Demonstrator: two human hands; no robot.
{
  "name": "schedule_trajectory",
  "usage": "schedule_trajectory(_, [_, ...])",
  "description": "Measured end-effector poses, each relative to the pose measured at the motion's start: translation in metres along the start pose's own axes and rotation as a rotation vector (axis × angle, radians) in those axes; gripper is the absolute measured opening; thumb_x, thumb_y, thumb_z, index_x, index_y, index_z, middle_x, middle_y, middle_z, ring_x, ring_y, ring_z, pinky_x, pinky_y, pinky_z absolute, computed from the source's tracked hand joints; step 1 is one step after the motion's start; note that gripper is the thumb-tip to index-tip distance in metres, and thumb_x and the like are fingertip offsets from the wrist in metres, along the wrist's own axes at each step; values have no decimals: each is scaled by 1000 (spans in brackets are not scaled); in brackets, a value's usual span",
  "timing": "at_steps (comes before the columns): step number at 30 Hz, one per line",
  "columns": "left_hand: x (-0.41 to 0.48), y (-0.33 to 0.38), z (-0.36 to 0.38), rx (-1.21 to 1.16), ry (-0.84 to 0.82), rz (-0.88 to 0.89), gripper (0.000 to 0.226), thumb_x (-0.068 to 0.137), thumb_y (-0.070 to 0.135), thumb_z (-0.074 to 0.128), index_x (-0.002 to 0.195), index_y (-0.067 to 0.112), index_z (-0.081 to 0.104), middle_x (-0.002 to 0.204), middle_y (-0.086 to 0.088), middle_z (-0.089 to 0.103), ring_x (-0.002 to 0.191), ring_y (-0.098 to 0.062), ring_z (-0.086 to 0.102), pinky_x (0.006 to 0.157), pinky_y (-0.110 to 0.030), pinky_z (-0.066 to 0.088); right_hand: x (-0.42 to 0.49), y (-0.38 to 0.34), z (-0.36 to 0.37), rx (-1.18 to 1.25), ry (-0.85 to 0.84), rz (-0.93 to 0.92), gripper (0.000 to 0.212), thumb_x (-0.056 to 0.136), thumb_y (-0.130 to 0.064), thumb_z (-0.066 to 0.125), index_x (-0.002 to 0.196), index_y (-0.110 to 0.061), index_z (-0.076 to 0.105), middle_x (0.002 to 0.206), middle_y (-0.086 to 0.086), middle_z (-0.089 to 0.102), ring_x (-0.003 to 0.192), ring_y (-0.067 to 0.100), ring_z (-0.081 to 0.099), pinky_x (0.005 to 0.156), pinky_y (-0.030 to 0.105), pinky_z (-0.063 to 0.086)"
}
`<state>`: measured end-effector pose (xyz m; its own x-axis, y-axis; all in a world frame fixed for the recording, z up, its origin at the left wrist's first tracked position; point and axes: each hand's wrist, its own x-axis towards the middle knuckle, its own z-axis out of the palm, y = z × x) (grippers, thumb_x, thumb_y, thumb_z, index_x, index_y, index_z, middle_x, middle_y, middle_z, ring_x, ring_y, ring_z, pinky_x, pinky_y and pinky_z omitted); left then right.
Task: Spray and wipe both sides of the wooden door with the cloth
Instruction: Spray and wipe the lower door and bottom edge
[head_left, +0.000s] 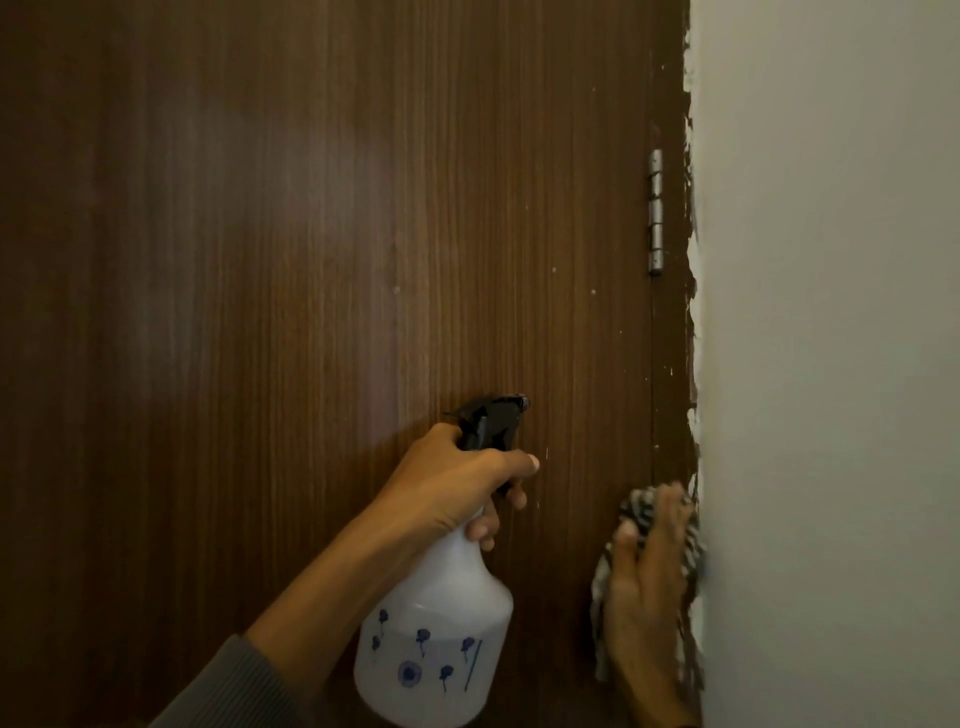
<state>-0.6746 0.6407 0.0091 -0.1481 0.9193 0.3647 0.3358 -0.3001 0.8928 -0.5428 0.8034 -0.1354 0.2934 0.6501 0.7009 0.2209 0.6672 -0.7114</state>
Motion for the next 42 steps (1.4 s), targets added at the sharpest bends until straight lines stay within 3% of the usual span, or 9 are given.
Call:
schedule_trajectory(6, [0,-1,1,-7,11,-10,26,93,19,71,109,-1,62,79,-11,72,34,-11,42,45,-27,48,-29,-20,5,-132,-347,-409,68,96,-58,25,149,-59,-17,162,-33,-16,152,-3,-12,118,40,4])
schedule_trajectory(9, [1,-1,1,-2,8,-11,24,94,18,70,107,-1,63,80,-12,72,34,-11,42,45,-27,48,-10,-4,0,-107,-237,-408,64,98,-65,27,153,-59,-7,168,-20,-3,152,-6,-5,120,49,12])
schedule_trajectory(15, [4,-3,0,9,2,17,18,93,17,70,101,2,65,79,-12,73,34,-12,42,44,-28,49,61,-57,12,8,0,-219,63,102,-51,26,159,-35,5,168,-16,3,155,5,-3,123,62,10])
schedule_trajectory(19, [7,-4,0,-1,7,19,23,92,17,71,105,0,65,79,-15,73,33,-13,42,45,-28,49,36,-84,24,-38,-100,-499,62,106,-40,34,162,-24,12,170,-9,7,157,13,1,122,56,17])
schedule_trajectory(23, [7,-4,1,10,30,9,26,92,18,72,106,-3,65,89,-32,69,33,-15,42,45,-28,47,1,-41,17,-151,-224,-707,60,106,-45,30,162,-29,13,169,-11,11,157,16,9,119,47,18])
schedule_trajectory(26, [7,-4,1,-11,17,6,23,93,16,71,108,0,63,79,-15,73,34,-13,41,44,-27,48,8,-10,3,-103,-118,-498,63,103,-48,33,160,-40,7,168,-17,9,156,8,7,119,45,20])
schedule_trajectory(30, [7,-3,1,-12,-2,16,19,93,15,71,107,5,64,76,-11,73,34,-13,43,44,-28,48,34,-4,-4,18,28,-208,62,100,-60,26,156,-45,6,168,-17,9,155,3,4,126,50,13])
schedule_trajectory(37, [7,-5,-1,-7,-1,13,21,93,17,71,104,-1,66,78,-12,72,34,-13,44,44,-28,48,-23,31,0,-13,3,-109,62,98,-60,27,155,-46,6,161,-30,5,154,2,6,125,29,4])
schedule_trajectory(42, [7,-5,-1,-2,-4,6,18,92,17,71,99,1,65,76,-11,72,34,-12,44,44,-28,48,-29,6,9,28,45,35,61,101,-52,26,156,-38,6,166,-19,0,154,3,-3,127,49,6])
